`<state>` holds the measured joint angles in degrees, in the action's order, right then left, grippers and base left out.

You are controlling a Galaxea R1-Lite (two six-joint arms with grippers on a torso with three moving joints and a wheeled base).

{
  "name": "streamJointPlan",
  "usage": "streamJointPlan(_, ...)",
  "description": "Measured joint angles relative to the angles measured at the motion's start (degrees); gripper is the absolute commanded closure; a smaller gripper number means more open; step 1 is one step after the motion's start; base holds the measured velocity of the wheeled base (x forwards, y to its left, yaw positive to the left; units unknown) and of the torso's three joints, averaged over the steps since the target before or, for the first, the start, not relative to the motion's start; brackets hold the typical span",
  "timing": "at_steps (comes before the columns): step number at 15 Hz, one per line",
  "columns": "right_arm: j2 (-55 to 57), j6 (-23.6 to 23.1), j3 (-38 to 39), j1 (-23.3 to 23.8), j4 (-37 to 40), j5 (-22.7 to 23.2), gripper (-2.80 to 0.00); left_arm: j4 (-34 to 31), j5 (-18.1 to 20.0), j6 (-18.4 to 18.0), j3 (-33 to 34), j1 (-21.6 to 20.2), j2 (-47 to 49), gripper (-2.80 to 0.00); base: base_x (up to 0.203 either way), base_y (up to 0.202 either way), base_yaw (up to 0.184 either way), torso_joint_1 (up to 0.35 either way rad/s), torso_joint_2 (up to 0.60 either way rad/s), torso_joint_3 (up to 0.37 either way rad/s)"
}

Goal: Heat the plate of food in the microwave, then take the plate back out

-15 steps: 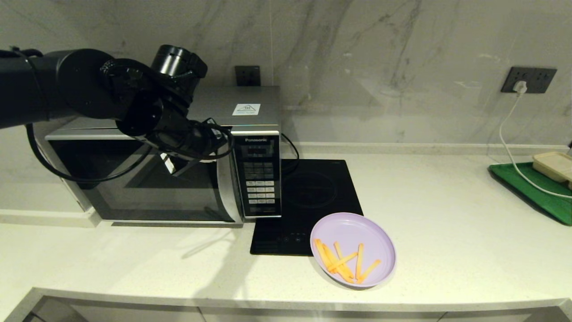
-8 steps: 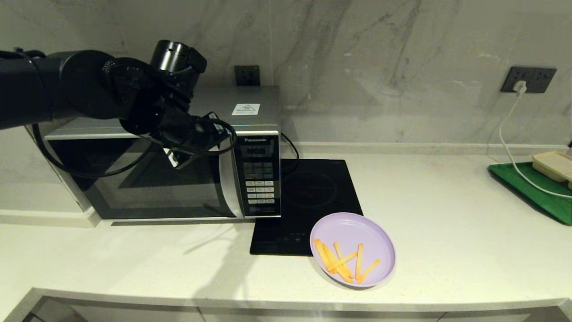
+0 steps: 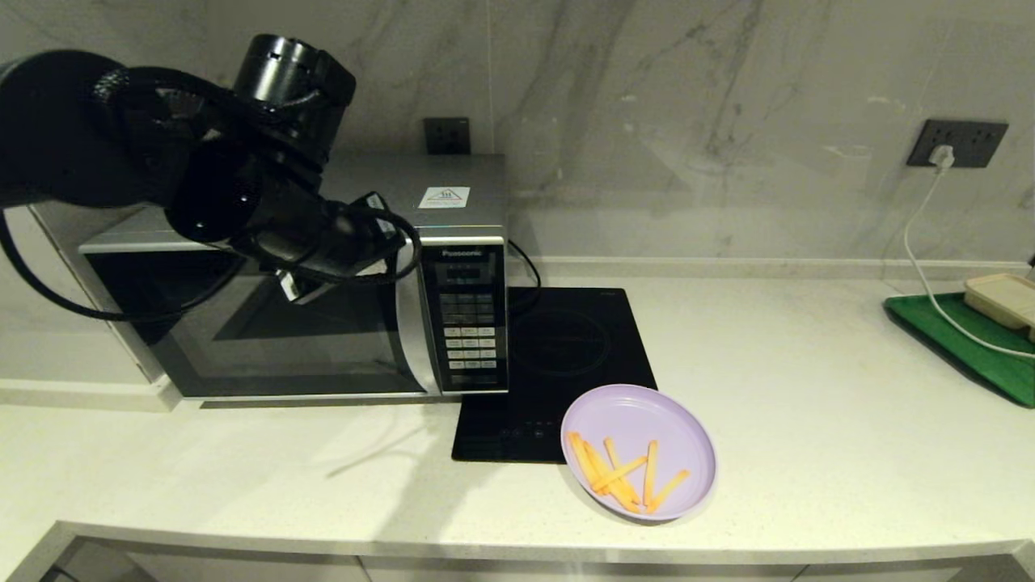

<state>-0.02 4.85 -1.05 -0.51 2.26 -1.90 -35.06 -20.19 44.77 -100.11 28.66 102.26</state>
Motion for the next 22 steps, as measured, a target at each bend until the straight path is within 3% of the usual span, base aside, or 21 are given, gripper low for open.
streamJointPlan(4,0.0,0.0,0.0,0.0,0.0,0.0,0.0,5.5,-8.4,-11.0,4.9,0.7,-8.4,0.0,0.0,0.0,0.0,0.0,0.0,0.0)
streamJointPlan(7,0.0,0.0,0.0,0.0,0.0,0.0,0.0,17.4,-14.2,-25.5,8.7,-2.2,-15.8,0.0,0.0,0.0,0.0,0.0,0.0,0.0)
streamJointPlan(11,0.0,0.0,0.0,0.0,0.0,0.0,0.0,38.6,-15.0,-48.8,17.6,-5.7,-28.4,0.0,0.0,0.0,0.0,0.0,0.0,0.0)
streamJointPlan(13,0.0,0.0,0.0,0.0,0.0,0.0,0.0,40.5,-14.1,-55.8,21.1,-6.2,-36.0,0.0,0.0,0.0,0.0,0.0,0.0,0.0)
streamJointPlan(16,0.0,0.0,0.0,0.0,0.0,0.0,0.0,33.9,-12.2,-59.5,24.9,-7.6,-48.3,0.0,0.0,0.0,0.0,0.0,0.0,0.0)
streamJointPlan(18,0.0,0.0,0.0,0.0,0.0,0.0,0.0,30.4,-10.5,-59.8,27.6,-13.6,-55.1,0.0,0.0,0.0,0.0,0.0,0.0,0.0)
streamJointPlan(20,0.0,0.0,0.0,0.0,0.0,0.0,0.0,29.6,-6.4,-60.0,32.3,-21.5,-61.7,0.0,0.0,0.0,0.0,0.0,0.0,0.0)
streamJointPlan(22,0.0,0.0,0.0,0.0,0.0,0.0,0.0,29.1,0.9,-60.4,39.3,-25.9,-69.8,0.0,0.0,0.0,0.0,0.0,0.0,0.0)
